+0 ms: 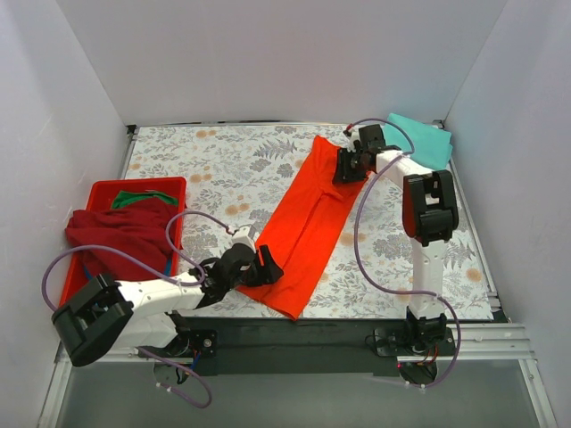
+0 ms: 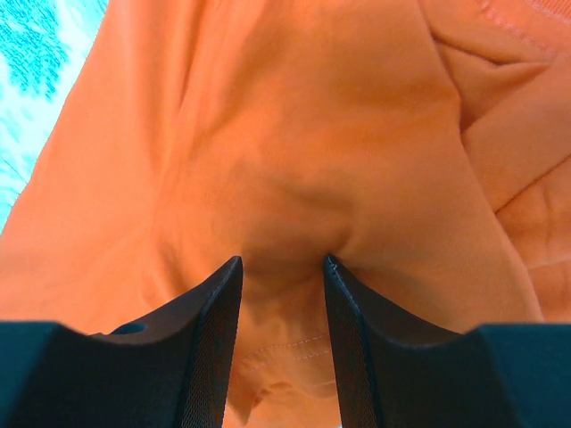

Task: Fold and stack the t-shirts
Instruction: Fold the tshirt

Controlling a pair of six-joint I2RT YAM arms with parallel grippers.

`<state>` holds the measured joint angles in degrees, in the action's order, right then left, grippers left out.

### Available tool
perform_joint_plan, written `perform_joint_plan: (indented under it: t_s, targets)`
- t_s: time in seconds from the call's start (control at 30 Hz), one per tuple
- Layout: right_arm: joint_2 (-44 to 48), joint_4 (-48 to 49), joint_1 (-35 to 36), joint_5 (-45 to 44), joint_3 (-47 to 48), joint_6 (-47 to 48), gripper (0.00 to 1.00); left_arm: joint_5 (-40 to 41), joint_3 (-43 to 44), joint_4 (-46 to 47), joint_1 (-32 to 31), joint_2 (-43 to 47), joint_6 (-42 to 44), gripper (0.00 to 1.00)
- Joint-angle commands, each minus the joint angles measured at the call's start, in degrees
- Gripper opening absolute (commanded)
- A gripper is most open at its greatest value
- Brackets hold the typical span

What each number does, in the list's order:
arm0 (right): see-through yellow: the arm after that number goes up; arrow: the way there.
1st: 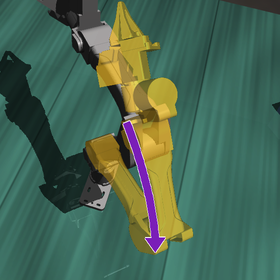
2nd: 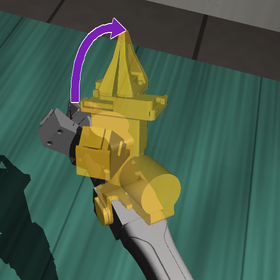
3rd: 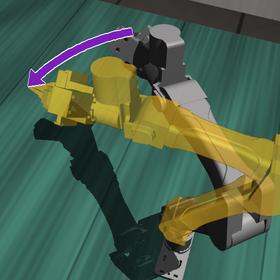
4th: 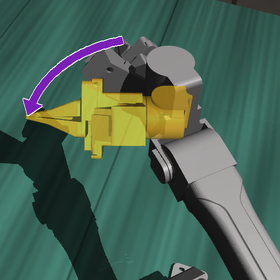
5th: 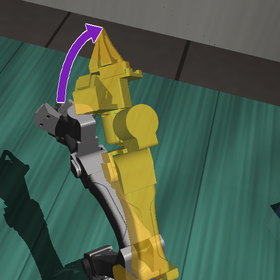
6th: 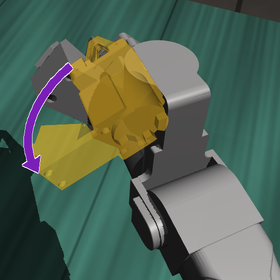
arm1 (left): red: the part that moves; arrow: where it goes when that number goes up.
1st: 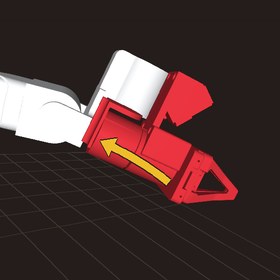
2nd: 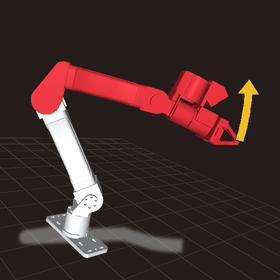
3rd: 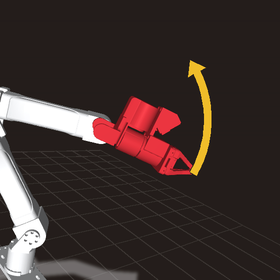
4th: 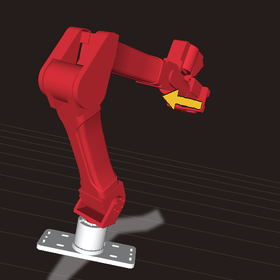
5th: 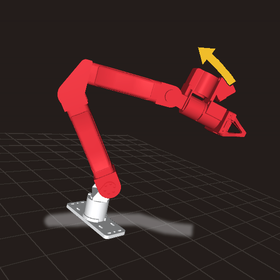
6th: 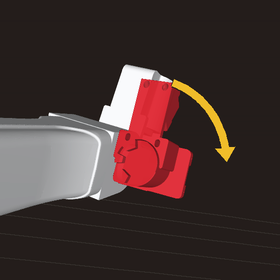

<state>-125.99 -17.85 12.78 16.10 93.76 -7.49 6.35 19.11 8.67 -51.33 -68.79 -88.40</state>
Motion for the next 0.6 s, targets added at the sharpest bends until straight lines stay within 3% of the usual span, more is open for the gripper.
perform_joint_plan:
  t_s: [0.0,0.17,0.4,0.57]
  targets:
    - [-5.0,-4.2,0.8,0.3,4.1,1.4,0.49,-2.7,-2.5,-7.3,-1.0,1.1,-1.4,0.57]
    - [-8.6,-6.4,0.8,1.0,10.7,4.1,0.49,-4.2,-3.5,-5.1,-1.3,2.9,-1.8,0.57]
    - [-13.3,-10.7,0.8,-0.7,19.5,6.9,0.49,-8.6,-3.7,0.5,-2.3,-1.3,-2.5,0.57]
    - [-13.9,-11.2,0.7,-1.8,20.2,7.3,0.49,-9.5,-3.6,5.7,-4.6,-3.4,-4.0,0.57]
